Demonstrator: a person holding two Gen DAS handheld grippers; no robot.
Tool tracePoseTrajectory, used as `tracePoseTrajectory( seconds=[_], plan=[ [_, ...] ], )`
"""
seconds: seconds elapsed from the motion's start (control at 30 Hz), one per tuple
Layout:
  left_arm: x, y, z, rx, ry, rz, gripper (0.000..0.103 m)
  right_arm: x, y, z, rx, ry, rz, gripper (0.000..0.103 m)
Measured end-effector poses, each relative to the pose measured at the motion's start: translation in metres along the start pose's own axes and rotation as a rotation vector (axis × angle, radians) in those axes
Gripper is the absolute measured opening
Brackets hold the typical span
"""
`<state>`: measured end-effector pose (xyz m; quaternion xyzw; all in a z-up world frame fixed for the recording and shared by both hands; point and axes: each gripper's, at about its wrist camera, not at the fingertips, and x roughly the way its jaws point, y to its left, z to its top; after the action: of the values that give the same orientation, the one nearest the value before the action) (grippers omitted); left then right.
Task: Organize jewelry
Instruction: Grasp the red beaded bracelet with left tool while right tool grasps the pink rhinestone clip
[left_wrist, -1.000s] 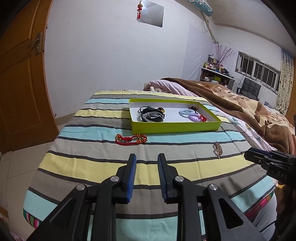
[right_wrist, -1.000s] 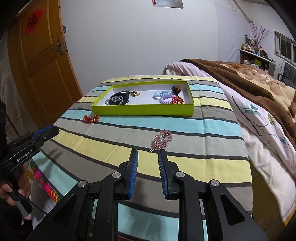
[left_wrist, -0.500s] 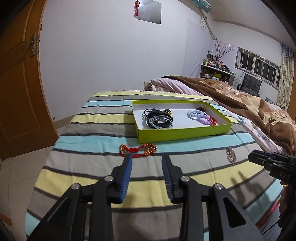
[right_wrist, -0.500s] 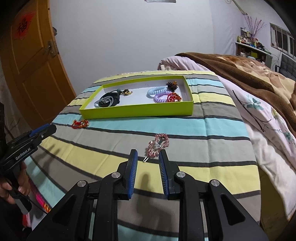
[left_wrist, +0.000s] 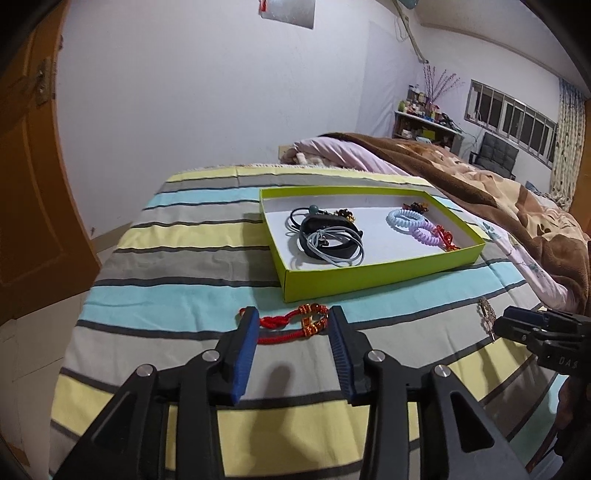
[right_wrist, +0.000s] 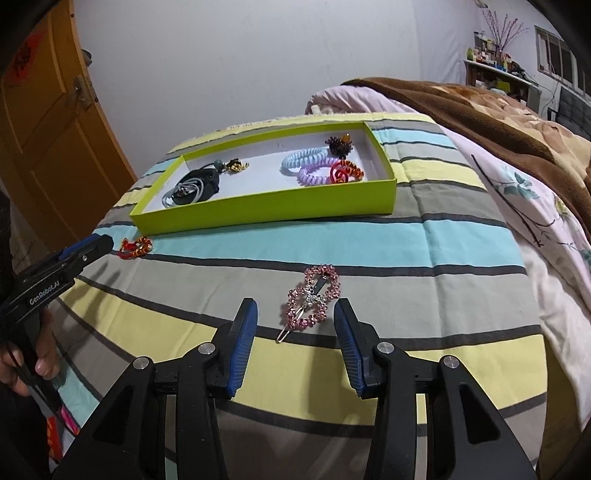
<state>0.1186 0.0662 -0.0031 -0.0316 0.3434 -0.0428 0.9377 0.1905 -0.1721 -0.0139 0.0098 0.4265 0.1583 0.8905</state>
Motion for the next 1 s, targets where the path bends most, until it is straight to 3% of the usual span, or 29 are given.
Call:
tracePoseTrajectory(
  seconds=[0.4,0.6,0.73,0.8,0.83,0.93,1.0],
  plan=[
    [0.031,-0.002,0.009,0.032,0.122,-0.114,0.043,0.013,0.004,0.005,-0.013,0.041,-0.028,0.044],
    [0.039,-0.009,0.008,0.069,0.164,-0.097,0.045,0.014,0.004,0.005,-0.016,0.042,-0.028,0.044],
    [0.039,-0.023,0.004,0.137,0.169,-0.030,0.044,0.014,0.004,0.005,-0.021,0.043,-0.033,0.044],
    [0.040,-0.029,0.002,0.175,0.173,0.018,0.030,0.013,0.005,0.004,-0.029,0.044,-0.039,0.044],
    [0.042,-0.031,0.001,0.189,0.186,0.018,0.016,0.013,0.005,0.004,-0.031,0.044,-0.041,0.043],
    [0.040,-0.034,0.000,0.208,0.183,0.029,0.012,0.012,0.002,0.003,-0.036,0.044,-0.067,0.028],
    [0.038,-0.036,-0.001,0.210,0.181,0.037,0.012,0.012,-0.001,0.003,-0.031,0.045,-0.061,0.025]
  ],
)
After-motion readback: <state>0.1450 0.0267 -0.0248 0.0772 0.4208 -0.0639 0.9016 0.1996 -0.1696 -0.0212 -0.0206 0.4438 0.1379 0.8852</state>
